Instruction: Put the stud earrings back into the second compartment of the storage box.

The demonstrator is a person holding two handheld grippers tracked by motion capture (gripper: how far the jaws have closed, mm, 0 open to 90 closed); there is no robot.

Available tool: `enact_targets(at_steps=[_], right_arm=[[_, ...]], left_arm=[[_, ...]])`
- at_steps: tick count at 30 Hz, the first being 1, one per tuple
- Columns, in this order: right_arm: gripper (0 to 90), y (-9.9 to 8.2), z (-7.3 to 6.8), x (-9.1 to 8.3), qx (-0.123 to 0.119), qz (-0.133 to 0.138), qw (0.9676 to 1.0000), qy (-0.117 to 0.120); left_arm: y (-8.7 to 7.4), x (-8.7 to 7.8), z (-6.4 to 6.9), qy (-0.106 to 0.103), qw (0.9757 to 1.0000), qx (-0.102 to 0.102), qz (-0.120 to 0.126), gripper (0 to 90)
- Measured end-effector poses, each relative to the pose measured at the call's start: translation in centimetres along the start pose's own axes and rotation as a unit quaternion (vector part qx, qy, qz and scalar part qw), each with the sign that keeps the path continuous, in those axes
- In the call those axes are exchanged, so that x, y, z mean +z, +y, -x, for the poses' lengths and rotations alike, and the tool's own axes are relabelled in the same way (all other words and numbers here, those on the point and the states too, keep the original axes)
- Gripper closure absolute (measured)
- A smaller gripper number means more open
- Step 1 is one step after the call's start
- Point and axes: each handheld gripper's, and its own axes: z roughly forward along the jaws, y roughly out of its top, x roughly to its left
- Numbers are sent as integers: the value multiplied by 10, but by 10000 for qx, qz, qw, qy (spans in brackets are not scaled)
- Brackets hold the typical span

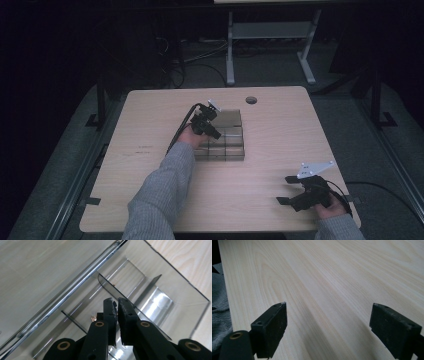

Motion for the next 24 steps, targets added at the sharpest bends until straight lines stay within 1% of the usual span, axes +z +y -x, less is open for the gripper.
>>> enact_targets(at_steps=[4, 9, 10, 13, 14, 17, 20, 24], right_arm=[[145, 0, 0, 0, -16, -3, 10000, -5], [145, 0, 0, 0, -7, -10, 10000, -2], [145, 0, 0, 0, -11, -13, 10000, -5], [145, 0, 0, 0, 3, -7, 10000, 1], [144, 0, 0, 0, 2, -8, 10000, 1], [145, 0, 0, 0, -3, -6, 10000, 1], [145, 0, 0, 0, -19, -14, 10000, 0], [145, 0, 0, 0, -12, -10, 10000, -2]], left_arm=[[0, 10, -1, 41, 9999, -96, -46, 849], [2, 16, 0, 93, 9999, -113, -16, 848], [3, 15, -1, 111, 9999, -68, -40, 847], [3, 15, -2, 140, 9999, -64, -43, 843], [3, 15, -2, 108, 9999, -109, -9, 837], [3, 15, -2, 131, 9999, -99, 6, 814], [3, 14, -2, 135, 9999, -80, 33, 815], [3, 11, 0, 137, 9999, -30, -11, 799]])
